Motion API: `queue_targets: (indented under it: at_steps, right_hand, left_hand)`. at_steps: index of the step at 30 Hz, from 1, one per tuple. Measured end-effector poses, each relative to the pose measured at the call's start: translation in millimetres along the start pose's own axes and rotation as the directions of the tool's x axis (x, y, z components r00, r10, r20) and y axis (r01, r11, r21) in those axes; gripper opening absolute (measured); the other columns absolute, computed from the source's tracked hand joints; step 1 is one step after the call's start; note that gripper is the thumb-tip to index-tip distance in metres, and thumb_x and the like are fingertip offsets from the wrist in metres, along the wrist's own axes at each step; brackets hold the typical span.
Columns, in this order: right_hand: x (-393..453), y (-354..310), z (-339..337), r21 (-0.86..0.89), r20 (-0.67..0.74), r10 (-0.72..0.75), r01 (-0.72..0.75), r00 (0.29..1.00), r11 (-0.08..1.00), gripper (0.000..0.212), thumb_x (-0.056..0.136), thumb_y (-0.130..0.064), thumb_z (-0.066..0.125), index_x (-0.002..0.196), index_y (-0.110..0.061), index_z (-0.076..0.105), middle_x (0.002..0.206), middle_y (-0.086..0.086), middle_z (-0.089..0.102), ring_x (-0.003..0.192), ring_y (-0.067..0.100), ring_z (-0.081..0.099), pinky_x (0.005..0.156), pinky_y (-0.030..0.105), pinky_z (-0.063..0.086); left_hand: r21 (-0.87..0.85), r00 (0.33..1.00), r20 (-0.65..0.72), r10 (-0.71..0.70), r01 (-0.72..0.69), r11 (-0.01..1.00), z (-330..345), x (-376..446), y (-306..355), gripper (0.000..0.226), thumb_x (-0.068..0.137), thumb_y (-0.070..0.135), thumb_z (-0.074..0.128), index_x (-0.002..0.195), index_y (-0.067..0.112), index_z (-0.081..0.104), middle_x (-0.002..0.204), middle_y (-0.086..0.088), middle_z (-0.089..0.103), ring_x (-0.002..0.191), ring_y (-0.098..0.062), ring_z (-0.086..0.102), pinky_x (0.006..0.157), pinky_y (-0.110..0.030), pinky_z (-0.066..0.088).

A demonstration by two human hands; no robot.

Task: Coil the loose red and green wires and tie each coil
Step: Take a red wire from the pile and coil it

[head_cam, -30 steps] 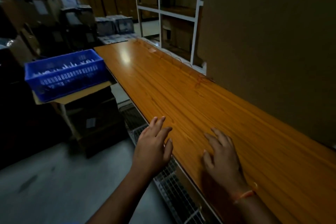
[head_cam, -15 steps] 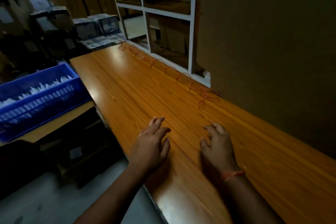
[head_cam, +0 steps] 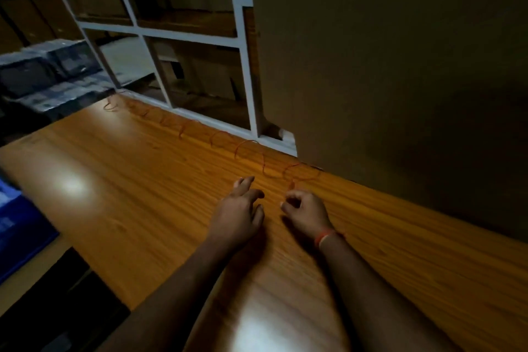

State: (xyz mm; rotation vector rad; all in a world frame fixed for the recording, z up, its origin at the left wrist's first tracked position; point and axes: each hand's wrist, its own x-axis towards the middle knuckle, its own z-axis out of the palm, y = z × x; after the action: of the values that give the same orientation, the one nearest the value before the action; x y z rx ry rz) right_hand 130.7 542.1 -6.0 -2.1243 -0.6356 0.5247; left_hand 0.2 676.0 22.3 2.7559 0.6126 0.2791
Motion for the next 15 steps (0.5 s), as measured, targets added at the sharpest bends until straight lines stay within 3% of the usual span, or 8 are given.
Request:
queue_targets:
  at_steps: [3,5,8,10,12,15]
  right_hand:
    - [-26,-1,-1,0.111,-0.162,0.017,0.001,0.987,0.994,0.015,0.097,-0.022,0.065,0.108,-0.029,0.073,0.112,-0.016,0.069,0.1,-0.004,0.059,0.094,0.024,0.048]
    - [-48,-2,-5,0.179,-0.249,0.052,-0.007,0.967,0.984,0.02,0.099,-0.017,0.06,0.101,-0.032,0.073,0.102,-0.017,0.069,0.091,-0.003,0.063,0.088,0.027,0.055]
    - [-80,2,-11,0.333,-0.332,0.143,-0.026,0.932,0.943,0.033,0.102,-0.01,0.052,0.105,-0.036,0.072,0.098,-0.013,0.072,0.086,0.007,0.069,0.079,0.041,0.063]
    - [-100,9,-17,0.376,-0.435,0.183,-0.007,0.882,0.927,0.039,0.104,-0.009,0.049,0.108,-0.04,0.072,0.095,-0.008,0.073,0.085,0.018,0.071,0.073,0.053,0.062]
    - [-122,19,-29,0.391,-0.54,0.224,0.006,0.811,0.92,0.041,0.104,-0.008,0.046,0.108,-0.04,0.072,0.088,-0.001,0.072,0.083,0.03,0.07,0.068,0.062,0.059]
    - [-156,27,-51,0.405,-0.647,0.273,0.018,0.712,0.914,0.039,0.105,-0.009,0.045,0.107,-0.037,0.072,0.079,0.003,0.068,0.079,0.033,0.068,0.066,0.062,0.059]
  left_hand:
    - [-0.009,0.999,0.037,0.019,-0.019,1.0,0,35,-8,0.033,0.098,0.032,0.06,0.131,0.031,0.059,0.168,0.001,0.023,0.156,-0.021,0.015,0.122,-0.045,0.03]
    - [0.006,0.994,0.1,0.048,-0.049,0.999,3,55,-9,0.032,0.097,0.032,0.062,0.128,0.033,0.06,0.169,0.0,0.018,0.156,-0.023,0.012,0.124,-0.047,0.027]
    - [-0.009,0.959,0.255,0.126,-0.128,0.992,15,74,-8,0.032,0.095,0.032,0.065,0.126,0.037,0.061,0.17,-0.001,0.012,0.157,-0.028,0.007,0.123,-0.05,0.024]
    - [-0.036,0.929,0.311,0.201,-0.2,0.979,27,77,-5,0.033,0.096,0.031,0.063,0.129,0.036,0.059,0.165,-0.001,0.028,0.153,-0.027,0.023,0.12,-0.048,0.032]
    - [-0.12,0.918,0.309,0.251,-0.224,0.967,38,70,1,0.035,0.098,0.027,0.061,0.132,0.034,0.055,0.143,0.003,0.057,0.128,-0.015,0.055,0.105,-0.038,0.051]
    - [-0.22,0.919,0.274,0.284,-0.228,0.949,52,49,14,0.037,0.098,0.027,0.062,0.133,0.034,0.054,0.115,0.01,0.071,0.099,-0.005,0.065,0.086,-0.03,0.059]
